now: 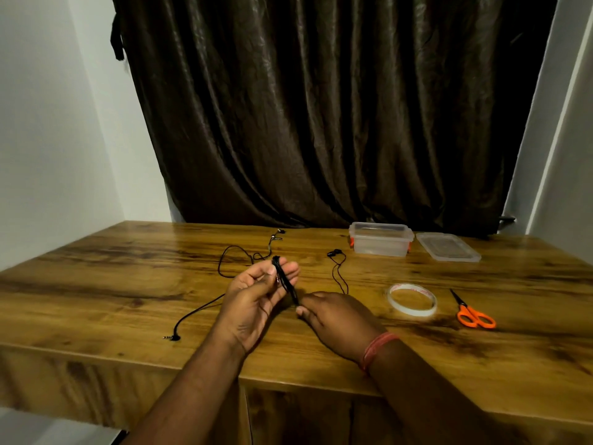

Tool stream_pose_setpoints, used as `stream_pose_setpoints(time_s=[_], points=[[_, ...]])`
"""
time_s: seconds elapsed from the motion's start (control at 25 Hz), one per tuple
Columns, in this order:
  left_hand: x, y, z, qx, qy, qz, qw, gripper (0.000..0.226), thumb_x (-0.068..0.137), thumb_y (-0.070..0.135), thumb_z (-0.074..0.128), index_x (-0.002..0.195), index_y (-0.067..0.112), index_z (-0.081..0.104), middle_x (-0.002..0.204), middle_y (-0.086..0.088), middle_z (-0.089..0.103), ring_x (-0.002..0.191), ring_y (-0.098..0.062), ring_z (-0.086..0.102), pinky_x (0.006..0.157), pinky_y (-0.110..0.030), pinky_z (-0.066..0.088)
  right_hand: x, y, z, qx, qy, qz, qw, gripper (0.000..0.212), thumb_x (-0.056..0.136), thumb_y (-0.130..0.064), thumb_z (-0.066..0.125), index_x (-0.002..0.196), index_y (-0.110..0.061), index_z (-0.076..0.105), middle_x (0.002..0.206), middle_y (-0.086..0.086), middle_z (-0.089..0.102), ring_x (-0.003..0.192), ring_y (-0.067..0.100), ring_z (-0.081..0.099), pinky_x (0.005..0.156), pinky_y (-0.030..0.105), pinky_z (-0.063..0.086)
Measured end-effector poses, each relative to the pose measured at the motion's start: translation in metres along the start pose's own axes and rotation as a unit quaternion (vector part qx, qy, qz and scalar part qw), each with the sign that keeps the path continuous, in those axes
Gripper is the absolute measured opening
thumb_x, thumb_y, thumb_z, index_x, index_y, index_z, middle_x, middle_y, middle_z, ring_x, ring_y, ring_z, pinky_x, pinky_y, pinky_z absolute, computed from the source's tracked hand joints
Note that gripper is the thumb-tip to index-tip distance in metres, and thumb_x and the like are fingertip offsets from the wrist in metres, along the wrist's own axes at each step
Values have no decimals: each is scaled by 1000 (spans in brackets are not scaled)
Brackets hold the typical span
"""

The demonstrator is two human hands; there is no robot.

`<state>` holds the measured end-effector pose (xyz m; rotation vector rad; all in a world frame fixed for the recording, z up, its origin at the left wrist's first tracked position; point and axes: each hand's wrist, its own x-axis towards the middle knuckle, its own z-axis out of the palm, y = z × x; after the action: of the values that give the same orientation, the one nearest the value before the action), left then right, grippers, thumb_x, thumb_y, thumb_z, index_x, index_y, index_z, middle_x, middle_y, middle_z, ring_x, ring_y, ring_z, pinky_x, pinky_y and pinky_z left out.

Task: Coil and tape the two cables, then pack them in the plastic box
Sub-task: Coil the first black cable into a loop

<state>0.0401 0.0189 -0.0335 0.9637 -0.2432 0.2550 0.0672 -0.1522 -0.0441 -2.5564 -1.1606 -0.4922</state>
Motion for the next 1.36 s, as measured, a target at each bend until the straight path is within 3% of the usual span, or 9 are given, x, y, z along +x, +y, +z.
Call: stream_pose_setpoints(time_s=[0.24,0.4,0.52,0.68,0.92,1.12,1.36], points=[[3,-10,-1,121,21,11,992,20,98,4,49,110,3,65,105,-17,74,102,-25,70,88,-33,55,-3,-6,-8,-4,54,-53,997,20,100,-40,40,95,-26,53,91,-4,62,79,20,59,63,34,42],[3,-18,-5,179,-18,-10,984,19,97,8,54,105,9,71,106,-19,73,103,-33,67,92,-44,49,-5,-6,-12,25,83,-56,995,20,99,-39,42,97,-27,57,95,-8,65,81,17,60,64,36,46],[2,-23,-6,236,-74,-20,969,17,94,11,57,100,11,73,96,-17,72,94,-31,64,91,-45,45,-5,-2,-13,54,120,-39,991,19,99,-38,44,98,-27,59,93,-9,64,80,13,59,65,32,46],[-1,-23,-1,231,-107,-36,966,24,89,11,56,97,-10,62,90,-28,62,88,-36,56,87,-49,42,-6,4,-15,93,157,6,983,15,97,-38,49,94,-29,62,88,-13,63,78,8,58,65,32,48],[-8,-15,3,203,-168,-93,960,16,88,8,54,89,1,68,85,-20,69,87,-32,66,85,-40,52,-5,9,-17,119,205,56,970,5,94,-30,57,89,-28,59,86,-13,60,77,10,56,64,35,46],[-7,-3,0,72,-156,-108,979,21,86,4,55,98,-3,70,87,-21,70,87,-30,69,80,-37,56,1,12,-8,121,151,64,979,14,100,-28,45,91,-25,55,90,-9,56,80,14,53,68,42,47],[1,0,1,-18,-29,-36,999,24,91,0,47,110,-5,63,101,-21,73,99,-28,72,80,-32,60,-1,6,-2,57,31,20,998,17,100,-38,43,97,-25,54,95,-2,63,84,22,59,68,39,49]])
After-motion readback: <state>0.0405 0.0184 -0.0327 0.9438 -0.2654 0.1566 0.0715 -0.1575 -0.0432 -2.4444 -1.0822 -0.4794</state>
